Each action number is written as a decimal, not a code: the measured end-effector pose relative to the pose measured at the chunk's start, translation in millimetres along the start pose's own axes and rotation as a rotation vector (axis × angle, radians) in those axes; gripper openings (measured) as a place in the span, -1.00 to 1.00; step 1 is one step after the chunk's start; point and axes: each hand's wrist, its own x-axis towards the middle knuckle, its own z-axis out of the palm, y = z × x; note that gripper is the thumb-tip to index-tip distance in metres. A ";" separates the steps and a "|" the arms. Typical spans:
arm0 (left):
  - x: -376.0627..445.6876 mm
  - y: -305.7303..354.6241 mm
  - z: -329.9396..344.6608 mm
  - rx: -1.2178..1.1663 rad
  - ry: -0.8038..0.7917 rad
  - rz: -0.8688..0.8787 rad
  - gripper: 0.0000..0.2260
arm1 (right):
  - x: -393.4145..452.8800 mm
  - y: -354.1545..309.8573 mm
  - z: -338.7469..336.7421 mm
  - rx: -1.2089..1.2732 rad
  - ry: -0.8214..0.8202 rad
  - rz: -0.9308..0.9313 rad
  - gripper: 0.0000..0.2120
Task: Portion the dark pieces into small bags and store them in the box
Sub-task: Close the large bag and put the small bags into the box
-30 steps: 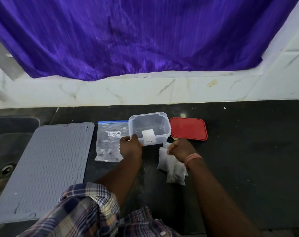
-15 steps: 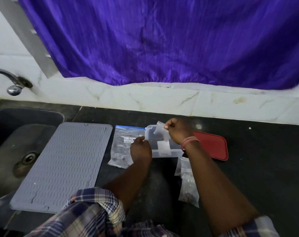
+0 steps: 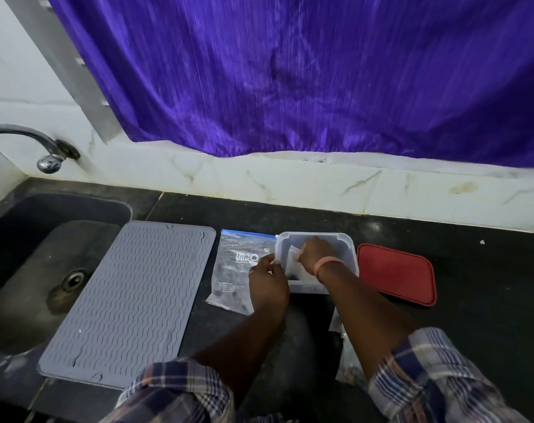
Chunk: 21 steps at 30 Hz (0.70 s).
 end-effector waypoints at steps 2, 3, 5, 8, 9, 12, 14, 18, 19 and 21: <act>2.1 -2.2 3.3 0.018 0.019 0.002 -0.69 | -2.7 -3.6 -1.3 -0.009 0.053 0.019 -0.67; 3.2 -2.3 4.8 0.025 0.030 0.004 -0.68 | -4.2 -4.5 -2.6 -0.026 0.105 0.025 -0.70; 2.3 -2.1 7.6 0.046 0.055 0.021 -0.68 | -11.0 -4.5 -6.4 -0.031 0.259 0.007 -0.76; -2.9 0.4 10.6 0.071 0.092 0.015 -0.68 | -26.5 6.7 -16.5 0.137 0.496 -0.106 -0.80; -5.8 1.3 11.2 0.070 0.106 0.003 -0.68 | -35.5 15.7 -21.3 0.227 0.544 -0.117 -0.80; -8.3 1.7 11.4 0.058 0.166 -0.006 -0.68 | -60.8 52.0 -31.0 0.433 0.703 -0.096 -0.77; -11.6 2.3 11.1 0.067 0.197 0.001 -0.70 | -79.6 82.3 -26.7 0.496 0.711 -0.041 -0.76; -19.3 1.6 12.6 0.092 0.203 -0.035 -0.76 | -105.1 115.9 4.8 0.420 0.493 0.035 -0.73; -21.5 1.1 13.6 0.080 0.194 -0.054 -0.77 | -108.0 118.8 13.4 0.370 0.417 0.041 -0.77; -23.7 1.1 14.3 0.071 0.183 -0.084 -0.76 | -107.1 122.0 27.3 0.205 0.231 0.014 -0.86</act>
